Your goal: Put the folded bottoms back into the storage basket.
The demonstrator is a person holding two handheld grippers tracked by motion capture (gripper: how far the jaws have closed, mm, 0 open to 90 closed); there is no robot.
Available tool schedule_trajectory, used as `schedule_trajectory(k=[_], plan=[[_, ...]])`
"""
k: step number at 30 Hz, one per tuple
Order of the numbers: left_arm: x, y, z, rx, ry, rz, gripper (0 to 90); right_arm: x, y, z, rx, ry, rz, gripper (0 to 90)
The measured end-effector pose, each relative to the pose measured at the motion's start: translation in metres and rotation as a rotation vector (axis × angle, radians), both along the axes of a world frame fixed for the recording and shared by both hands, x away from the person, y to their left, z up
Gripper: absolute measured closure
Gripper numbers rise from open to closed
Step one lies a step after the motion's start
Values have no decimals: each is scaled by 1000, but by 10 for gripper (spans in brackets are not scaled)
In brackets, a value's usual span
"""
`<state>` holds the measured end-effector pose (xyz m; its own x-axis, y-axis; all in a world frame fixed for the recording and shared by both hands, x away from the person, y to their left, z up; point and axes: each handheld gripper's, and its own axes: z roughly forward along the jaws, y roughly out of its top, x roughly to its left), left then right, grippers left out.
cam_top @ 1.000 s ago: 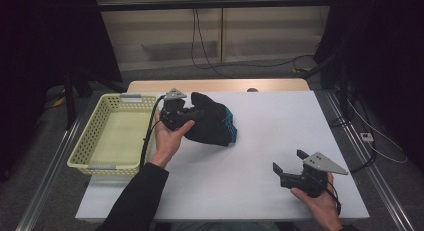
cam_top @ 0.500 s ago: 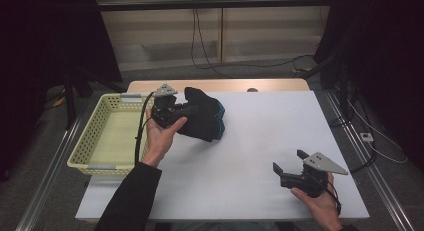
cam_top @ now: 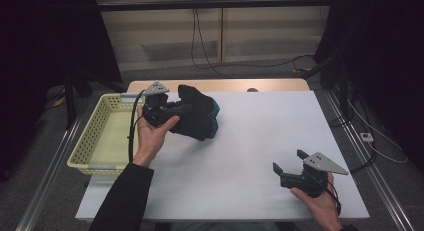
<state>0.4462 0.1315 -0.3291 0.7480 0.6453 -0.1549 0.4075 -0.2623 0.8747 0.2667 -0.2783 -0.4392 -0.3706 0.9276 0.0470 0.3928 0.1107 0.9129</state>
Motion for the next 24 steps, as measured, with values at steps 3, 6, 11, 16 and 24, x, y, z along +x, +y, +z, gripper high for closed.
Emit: schedule_trajectory(k=[3, 6, 11, 16, 24], plan=[[-1, 4, 3, -7, 4, 3, 757, 0, 0, 0, -1, -1, -1, 56], [-3, 8, 5, -22, 3, 5, 756, 0, 0, 0, -1, 0, -1, 56], [-6, 16, 10, -35, -4, 6, 756, 0, 0, 0, -3, -1, 0, 56], [-10, 20, 12, -21, -10, 10, 756, 0, 0, 0, -3, -3, 3, 56], [-15, 28, 21, -40, -26, 11, 756, 0, 0, 0, -1, -3, 4, 56]])
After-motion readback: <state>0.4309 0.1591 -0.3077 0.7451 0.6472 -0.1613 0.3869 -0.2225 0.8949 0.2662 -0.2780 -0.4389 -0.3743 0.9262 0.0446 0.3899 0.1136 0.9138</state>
